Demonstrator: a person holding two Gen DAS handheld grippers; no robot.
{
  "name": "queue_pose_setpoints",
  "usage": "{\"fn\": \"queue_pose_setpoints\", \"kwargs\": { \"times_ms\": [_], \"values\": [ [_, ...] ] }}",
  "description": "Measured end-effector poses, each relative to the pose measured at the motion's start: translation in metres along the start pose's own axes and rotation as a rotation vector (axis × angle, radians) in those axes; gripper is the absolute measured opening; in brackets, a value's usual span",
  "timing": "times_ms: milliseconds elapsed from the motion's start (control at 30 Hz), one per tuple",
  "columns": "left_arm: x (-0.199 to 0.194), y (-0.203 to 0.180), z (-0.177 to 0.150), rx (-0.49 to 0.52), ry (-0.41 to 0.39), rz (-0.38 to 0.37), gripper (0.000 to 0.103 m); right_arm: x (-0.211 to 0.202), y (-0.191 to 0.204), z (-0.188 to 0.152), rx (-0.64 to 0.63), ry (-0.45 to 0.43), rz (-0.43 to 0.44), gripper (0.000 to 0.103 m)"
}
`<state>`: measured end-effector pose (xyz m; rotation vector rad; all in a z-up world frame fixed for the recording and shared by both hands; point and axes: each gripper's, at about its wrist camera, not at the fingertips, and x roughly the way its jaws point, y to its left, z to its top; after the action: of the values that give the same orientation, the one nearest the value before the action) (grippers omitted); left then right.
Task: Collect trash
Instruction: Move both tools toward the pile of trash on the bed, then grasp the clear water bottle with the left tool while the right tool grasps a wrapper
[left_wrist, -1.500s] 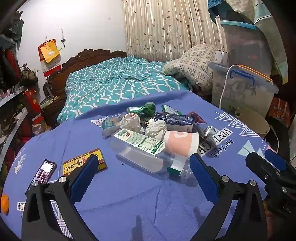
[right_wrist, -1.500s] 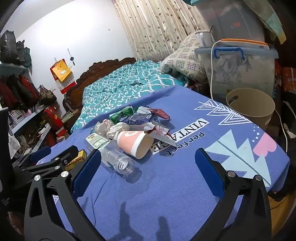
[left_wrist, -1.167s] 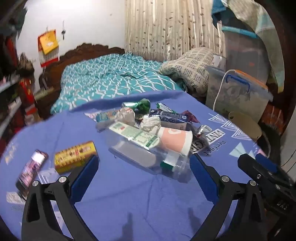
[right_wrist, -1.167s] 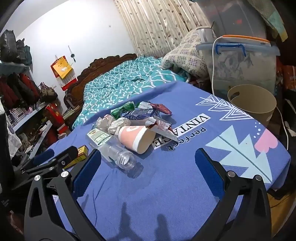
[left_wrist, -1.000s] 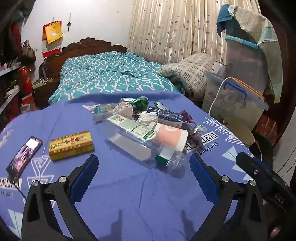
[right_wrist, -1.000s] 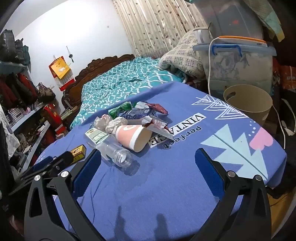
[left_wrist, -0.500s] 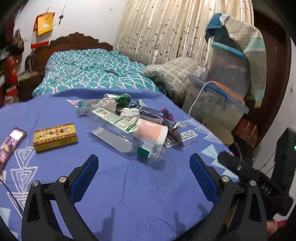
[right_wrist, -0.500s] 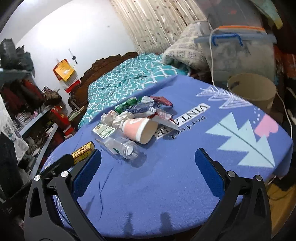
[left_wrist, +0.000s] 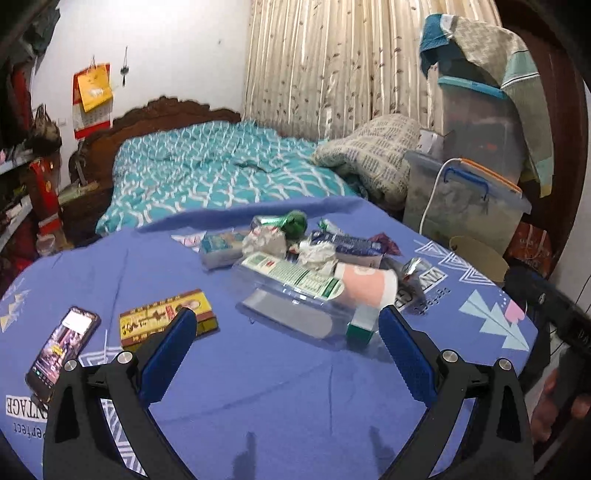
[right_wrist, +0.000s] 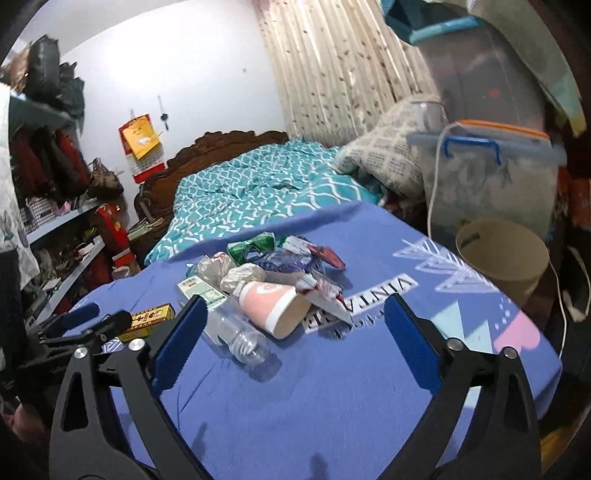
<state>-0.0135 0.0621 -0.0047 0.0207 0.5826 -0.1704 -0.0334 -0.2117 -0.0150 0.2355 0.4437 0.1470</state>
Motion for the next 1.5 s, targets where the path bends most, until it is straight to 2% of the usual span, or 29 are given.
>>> {"fn": "queue_pose_setpoints", "kwargs": {
  "times_ms": [133, 267, 300, 367, 467, 600, 667, 733, 833, 967, 1033, 1100, 1167, 1233, 1333, 1367, 1400, 1433, 1500],
  "values": [
    [0.009, 0.014, -0.005, 0.001, 0.027, 0.051, 0.094, 0.008, 0.002, 0.009, -0.034, 0.002, 0.026, 0.078],
    [0.007, 0.036, -0.009, -0.01, 0.014, 0.091, 0.094, 0.024, 0.004, 0.015, -0.079, 0.058, 0.054, 0.055],
    [0.008, 0.043, -0.009, -0.016, 0.022, 0.104, 0.094, 0.028, 0.004, 0.015, -0.083, 0.074, 0.06, 0.047],
    [0.012, 0.054, -0.009, -0.033, 0.05, 0.108, 0.091, 0.039, 0.003, 0.012, -0.083, 0.119, 0.075, 0.039],
    [0.019, 0.061, -0.009, -0.056, 0.092, 0.061, 0.082, 0.052, 0.0, 0.005, -0.058, 0.174, 0.095, 0.039],
    [0.031, 0.061, -0.006, -0.097, 0.139, -0.007, 0.081, 0.07, -0.001, -0.008, -0.028, 0.253, 0.135, 0.039],
    [0.038, 0.056, -0.004, -0.103, 0.158, -0.038, 0.076, 0.079, -0.006, -0.011, -0.008, 0.28, 0.146, 0.039],
    [0.041, 0.053, -0.003, -0.083, 0.159, -0.027, 0.076, 0.086, -0.007, -0.013, -0.003, 0.301, 0.157, 0.039],
    [0.041, 0.059, -0.002, -0.066, 0.154, 0.039, 0.076, 0.102, -0.005, -0.016, -0.022, 0.329, 0.154, 0.039],
    [0.038, 0.088, -0.002, -0.137, 0.172, 0.084, 0.077, 0.129, -0.004, -0.022, 0.002, 0.388, 0.189, 0.039],
    [0.037, 0.094, -0.003, -0.164, 0.18, 0.077, 0.078, 0.139, 0.0, -0.028, 0.036, 0.423, 0.236, 0.039],
    [0.039, 0.092, -0.003, -0.185, 0.198, 0.043, 0.078, 0.142, 0.016, -0.037, 0.052, 0.481, 0.356, 0.038],
    [0.043, 0.083, -0.003, -0.179, 0.21, 0.023, 0.083, 0.133, 0.039, -0.044, -0.007, 0.521, 0.462, 0.038],
    [0.047, 0.065, -0.001, -0.154, 0.207, 0.002, 0.085, 0.116, 0.041, -0.038, -0.058, 0.439, 0.43, 0.038],
    [0.059, 0.036, 0.001, -0.102, 0.214, -0.012, 0.091, 0.098, 0.022, -0.021, -0.112, 0.291, 0.234, 0.041],
    [0.064, 0.028, 0.001, -0.083, 0.217, -0.007, 0.091, 0.095, 0.012, -0.014, -0.157, 0.247, 0.122, 0.053],
    [0.072, 0.017, 0.001, -0.054, 0.228, -0.001, 0.091, 0.096, 0.006, -0.011, -0.187, 0.24, 0.07, 0.059],
    [0.077, 0.011, 0.0, -0.037, 0.235, 0.006, 0.091, 0.1, -0.001, -0.008, -0.231, 0.246, 0.018, 0.059],
    [0.09, 0.004, 0.001, -0.016, 0.253, 0.038, 0.091, 0.112, -0.007, -0.006, -0.306, 0.288, -0.025, 0.062]
  ]
}}
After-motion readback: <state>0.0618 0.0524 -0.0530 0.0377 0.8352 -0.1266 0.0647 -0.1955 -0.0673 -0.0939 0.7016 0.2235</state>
